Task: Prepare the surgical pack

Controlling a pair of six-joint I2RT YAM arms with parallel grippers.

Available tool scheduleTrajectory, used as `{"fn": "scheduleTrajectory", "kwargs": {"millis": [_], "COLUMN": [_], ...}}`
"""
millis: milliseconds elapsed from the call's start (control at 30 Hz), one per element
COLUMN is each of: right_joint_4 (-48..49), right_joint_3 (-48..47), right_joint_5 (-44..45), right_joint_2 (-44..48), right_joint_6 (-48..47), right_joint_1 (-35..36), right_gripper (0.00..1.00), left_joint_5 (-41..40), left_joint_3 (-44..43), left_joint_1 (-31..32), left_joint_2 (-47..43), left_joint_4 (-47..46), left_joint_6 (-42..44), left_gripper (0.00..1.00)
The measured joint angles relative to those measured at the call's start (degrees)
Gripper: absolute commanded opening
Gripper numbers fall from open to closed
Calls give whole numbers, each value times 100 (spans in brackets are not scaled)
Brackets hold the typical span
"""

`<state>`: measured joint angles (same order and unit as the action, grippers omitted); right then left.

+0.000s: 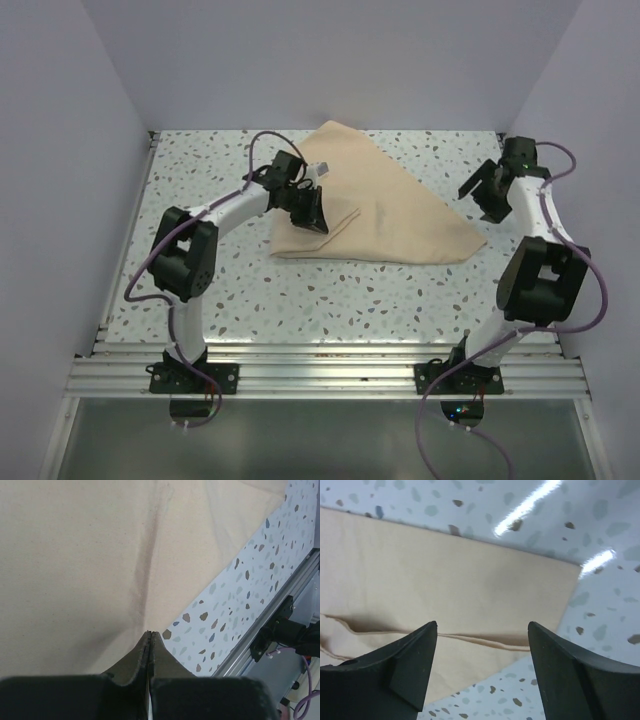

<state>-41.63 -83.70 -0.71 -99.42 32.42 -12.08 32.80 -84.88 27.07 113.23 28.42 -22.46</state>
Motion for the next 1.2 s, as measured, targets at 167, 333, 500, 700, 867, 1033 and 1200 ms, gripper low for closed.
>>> {"fn": "scheduleTrajectory", "kwargs": {"millis": [167,333,500,700,867,1033,1200], "right_joint_4": [26,129,323,660,944,1158,1322], "right_joint_3": [890,1145,1161,1080,1008,879,911], "right_joint_5": [192,131,127,-116,-385,-662,-807], "right_joint_2": [269,-205,-439,-931,-1029,-1191,-1222], "right_joint_6": [-127,-446,-638,-901,-1012,-1080,-1078], "right_joint_1": [-363,-616,-802,-927,-938,-992,-1012], "right_gripper": [79,77,77,73,67,53,29], "left_joint_5": [-114,-153,-116,-87,-131,-129,-52], "left_joint_3": [-214,-76,162,101,-278,-564,-1078], "left_joint_1": [0,0,-20,-59,-81,-81,-79], "left_joint_2": [-31,-103,-262,-254,-127,238,1045], "left_joint_4": [35,35,74,129,203,168,15], "left_joint_6": [267,474,555,577,577,520,271], "left_gripper": [0,0,0,0,0,0,0]}}
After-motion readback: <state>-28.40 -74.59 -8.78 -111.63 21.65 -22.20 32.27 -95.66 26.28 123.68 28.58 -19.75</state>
